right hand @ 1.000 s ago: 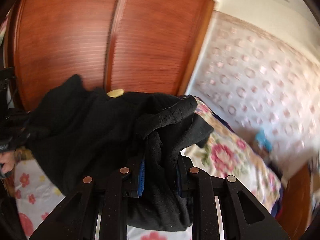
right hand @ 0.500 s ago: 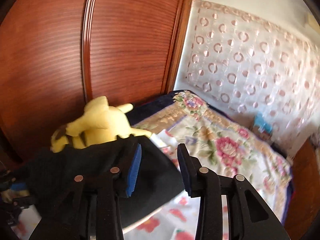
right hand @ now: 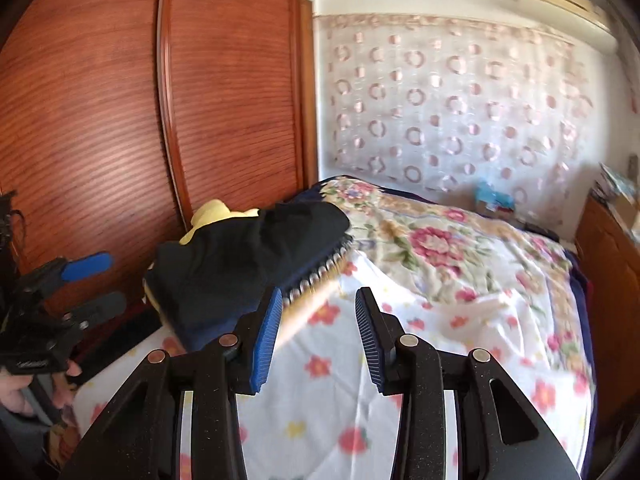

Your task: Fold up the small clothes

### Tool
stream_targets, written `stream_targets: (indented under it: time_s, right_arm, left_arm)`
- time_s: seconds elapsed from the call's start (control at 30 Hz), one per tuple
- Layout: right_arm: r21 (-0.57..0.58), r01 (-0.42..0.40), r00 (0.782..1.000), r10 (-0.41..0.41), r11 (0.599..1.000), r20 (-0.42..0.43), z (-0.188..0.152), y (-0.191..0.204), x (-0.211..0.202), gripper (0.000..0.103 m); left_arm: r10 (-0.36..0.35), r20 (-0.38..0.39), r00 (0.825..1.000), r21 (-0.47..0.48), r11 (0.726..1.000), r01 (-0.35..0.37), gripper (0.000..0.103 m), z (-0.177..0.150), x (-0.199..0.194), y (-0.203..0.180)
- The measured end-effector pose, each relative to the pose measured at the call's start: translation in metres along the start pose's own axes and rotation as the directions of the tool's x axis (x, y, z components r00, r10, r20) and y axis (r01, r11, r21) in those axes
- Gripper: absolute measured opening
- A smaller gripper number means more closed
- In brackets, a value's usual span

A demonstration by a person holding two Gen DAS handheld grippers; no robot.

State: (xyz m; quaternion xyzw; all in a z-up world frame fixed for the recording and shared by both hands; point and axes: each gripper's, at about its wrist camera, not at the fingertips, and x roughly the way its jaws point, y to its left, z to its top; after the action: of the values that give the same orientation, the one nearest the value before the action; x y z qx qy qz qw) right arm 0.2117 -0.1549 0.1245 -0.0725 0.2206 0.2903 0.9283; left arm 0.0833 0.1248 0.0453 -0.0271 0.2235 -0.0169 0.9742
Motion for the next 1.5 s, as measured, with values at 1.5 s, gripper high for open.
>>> stream_targets:
  time_s: [1.5]
  right_arm:
    - [0.229,0.289,0.936,-0.324,0.929,0.135,-0.097,0.097,-0.169,0.071]
  left_arm:
    - [-0.047,0.065,0.997,0.051,0.998,0.043,0.079,0.001,-0.060,-0.063]
